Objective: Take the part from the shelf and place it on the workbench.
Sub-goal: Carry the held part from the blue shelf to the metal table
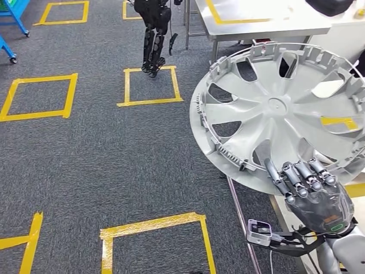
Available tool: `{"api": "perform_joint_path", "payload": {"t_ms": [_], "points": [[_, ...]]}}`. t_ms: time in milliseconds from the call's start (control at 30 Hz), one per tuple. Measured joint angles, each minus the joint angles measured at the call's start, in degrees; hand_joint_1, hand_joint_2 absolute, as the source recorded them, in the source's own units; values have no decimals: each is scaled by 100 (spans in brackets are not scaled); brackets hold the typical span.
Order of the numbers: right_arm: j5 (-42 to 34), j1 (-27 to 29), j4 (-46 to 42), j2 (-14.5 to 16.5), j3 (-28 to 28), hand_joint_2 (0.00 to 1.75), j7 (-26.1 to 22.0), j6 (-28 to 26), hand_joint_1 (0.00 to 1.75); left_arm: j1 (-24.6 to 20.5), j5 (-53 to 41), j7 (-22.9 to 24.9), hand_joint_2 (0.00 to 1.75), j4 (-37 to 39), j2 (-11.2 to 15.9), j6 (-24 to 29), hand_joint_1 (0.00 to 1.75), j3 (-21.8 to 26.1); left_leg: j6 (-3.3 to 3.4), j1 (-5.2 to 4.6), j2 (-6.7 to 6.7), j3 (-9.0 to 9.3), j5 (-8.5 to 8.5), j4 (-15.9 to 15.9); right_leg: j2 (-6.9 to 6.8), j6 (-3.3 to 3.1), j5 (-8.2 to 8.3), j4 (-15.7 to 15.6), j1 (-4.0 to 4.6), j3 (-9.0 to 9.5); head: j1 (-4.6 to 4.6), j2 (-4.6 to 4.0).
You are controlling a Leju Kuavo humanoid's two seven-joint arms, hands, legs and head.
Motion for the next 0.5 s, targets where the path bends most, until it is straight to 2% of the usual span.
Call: {"api": "perform_joint_path", "payload": {"t_ms": [67,100,133,200,233,267,333,400,433,467,500], "points": [[0,-1,0,0,-2,175,5,0,175,-12,2,0,0,0,-2,-1,0,0,-41,-22,88,20,-29,13,-220,-8,299,-835,9,464,6,0],[0,-3,-1,0,-2,175,10,0,175,-15,3,0,0,0,-2,-1,0,0,-66,-42,127,28,-43,24,-303,-35,365,-1119,21,627,4,0],[0,-3,-1,0,-2,175,14,0,175,-16,4,0,0,0,0,-1,0,0,-89,-62,167,34,-54,33,-352,-67,371,-1249,35,705,1,0],[0,1,-1,0,-7,175,21,0,175,-19,5,0,0,0,1,-1,0,-1,-133,-71,256,47,-67,40,-261,-147,371,-1259,50,702,-7,0],[-1,4,-2,0,-11,175,23,-1,175,-25,5,0,0,0,0,-1,0,-1,-162,-59,257,48,-103,65,-211,-181,382,-1266,47,701,-8,0],[-1,2,-3,0,-17,175,26,-1,175,-29,5,0,0,0,-1,-2,0,-2,-191,-44,198,18,-188,165,-159,-220,394,-1275,43,703,-15,0],[-1,-7,-5,0,-23,175,26,-1,175,-34,5,0,0,0,-1,-3,0,-2,-231,-18,-27,-213,-525,731,-59,-286,414,-1290,32,710,-40,0],[2,-16,-3,3,-22,175,26,0,175,-26,5,1,0,0,-1,-8,0,-2,-235,-11,-166,-578,-844,1521,59,-317,417,-1287,43,709,-58,0],[3,-17,-2,4,-22,175,27,0,175,-21,5,2,0,0,1,-10,0,-2,-228,-11,-185,-693,-872,1734,127,-322,417,-1285,50,710,-60,0],[4,-19,-1,6,-22,175,27,0,175,-19,5,2,0,0,2,-13,0,-2,-213,-11,-198,-712,-782,1728,199,-324,417,-1280,55,712,-60,0],[4,-19,-1,7,-22,175,27,0,175,-19,5,2,0,0,4,-14,0,-2,-189,-12,-224,-629,-596,1500,269,-323,417,-1274,59,714,-60,0]]}}
